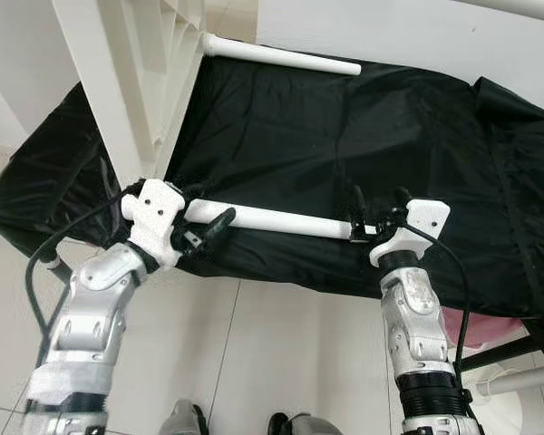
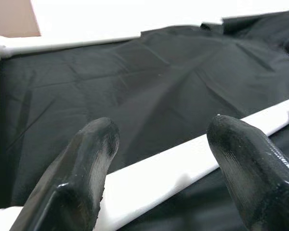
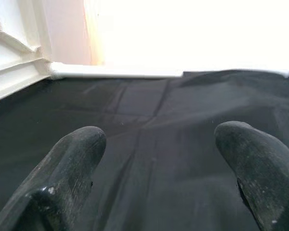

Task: Building children table

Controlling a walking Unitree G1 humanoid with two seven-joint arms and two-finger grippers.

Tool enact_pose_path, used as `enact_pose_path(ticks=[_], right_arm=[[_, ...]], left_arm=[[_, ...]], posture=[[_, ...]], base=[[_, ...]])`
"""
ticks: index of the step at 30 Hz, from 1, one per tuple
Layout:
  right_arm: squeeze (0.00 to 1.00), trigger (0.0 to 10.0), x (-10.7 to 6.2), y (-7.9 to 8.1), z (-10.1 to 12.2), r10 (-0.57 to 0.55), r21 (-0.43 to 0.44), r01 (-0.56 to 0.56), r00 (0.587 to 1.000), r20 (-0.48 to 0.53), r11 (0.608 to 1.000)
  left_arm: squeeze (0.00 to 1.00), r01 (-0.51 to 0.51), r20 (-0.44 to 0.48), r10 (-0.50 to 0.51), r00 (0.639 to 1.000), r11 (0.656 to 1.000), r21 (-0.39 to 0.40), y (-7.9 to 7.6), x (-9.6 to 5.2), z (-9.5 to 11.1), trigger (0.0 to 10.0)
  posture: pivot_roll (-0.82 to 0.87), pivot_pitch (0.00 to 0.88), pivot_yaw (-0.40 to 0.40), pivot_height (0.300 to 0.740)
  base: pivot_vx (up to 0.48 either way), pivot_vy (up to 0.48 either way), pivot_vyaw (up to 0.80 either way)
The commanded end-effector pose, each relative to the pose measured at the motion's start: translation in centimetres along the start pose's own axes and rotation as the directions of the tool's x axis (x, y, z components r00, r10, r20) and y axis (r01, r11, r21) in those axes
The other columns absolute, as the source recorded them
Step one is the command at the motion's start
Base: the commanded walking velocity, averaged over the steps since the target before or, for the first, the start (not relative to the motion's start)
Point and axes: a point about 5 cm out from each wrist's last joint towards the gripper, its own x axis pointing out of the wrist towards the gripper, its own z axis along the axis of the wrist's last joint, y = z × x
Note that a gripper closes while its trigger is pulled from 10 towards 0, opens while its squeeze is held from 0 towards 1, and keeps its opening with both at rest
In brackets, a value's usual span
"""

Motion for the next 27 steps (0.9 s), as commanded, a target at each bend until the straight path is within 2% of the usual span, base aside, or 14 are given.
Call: enact_pose_path(ticks=[1,10,12,15,18,20,22,24,27], right_arm=[[0.00,10.0,-0.2,-0.7,-0.4,-0.048,-0.025,0.048,0.999,-0.005,0.999],[0.00,10.0,-0.4,-0.6,-0.3,-0.069,-0.106,0.071,0.997,0.020,0.992],[0.00,10.0,-0.4,-0.6,-0.1,-0.065,-0.134,0.070,0.997,0.036,0.989],[0.00,10.0,-0.2,-0.7,-0.1,-0.072,-0.142,0.078,0.996,0.043,0.987],[0.00,10.0,-0.1,-0.7,-0.1,-0.086,-0.161,0.095,0.994,0.061,0.982],[0.00,10.0,-0.1,-0.6,-0.1,-0.086,-0.165,0.095,0.994,0.063,0.982],[0.00,10.0,-0.6,0.0,-0.3,-0.064,-0.170,0.074,0.996,0.061,0.983],[0.00,10.0,-0.6,0.1,-0.4,-0.063,-0.167,0.072,0.996,0.060,0.983],[0.00,10.0,-0.9,0.4,-0.5,-0.054,-0.166,0.062,0.997,0.055,0.984]], left_arm=[[0.00,-0.384,-0.031,0.383,0.923,0.921,-0.056,1.8,-0.4,-1.0,10.0],[0.00,-0.436,0.002,0.440,0.898,0.891,-0.128,1.5,0.1,-1.2,10.0],[0.00,-0.463,0.016,0.474,0.880,0.867,-0.185,1.1,0.2,-1.1,10.0],[0.00,-0.460,0.026,0.475,0.879,0.864,-0.206,0.4,0.4,-1.0,10.0],[0.00,-0.426,0.054,0.442,0.895,0.886,-0.181,-0.7,0.7,-0.8,10.0],[0.00,-0.424,0.072,0.442,0.894,0.888,-0.177,-0.8,0.7,-0.5,10.0],[0.00,-0.397,0.126,0.413,0.902,0.907,-0.139,-1.6,1.1,0.0,10.0],[0.00,-0.389,0.131,0.407,0.904,0.910,-0.142,-1.7,1.1,0.0,10.0],[0.00,-0.347,0.144,0.357,0.923,0.934,-0.089,-2.4,1.1,-0.3,10.0]], posture=[[0.04,0.137,-0.070,0.740],[0.04,0.118,-0.040,0.740],[0.04,0.119,-0.036,0.740],[0.04,0.117,-0.026,0.740],[0.03,0.111,-0.031,0.740],[0.03,0.111,-0.031,0.740],[0.03,0.105,-0.039,0.740],[0.03,0.105,-0.039,0.740],[0.01,0.102,-0.055,0.740]], base=[[0.000,0.000,0.00],[0.000,0.000,0.00],[0.000,0.000,0.00],[0.000,0.000,0.00],[0.000,0.000,0.00],[0.000,0.000,0.00],[0.000,0.000,0.00],[0.000,0.000,0.00],[0.000,0.000,0.00]])
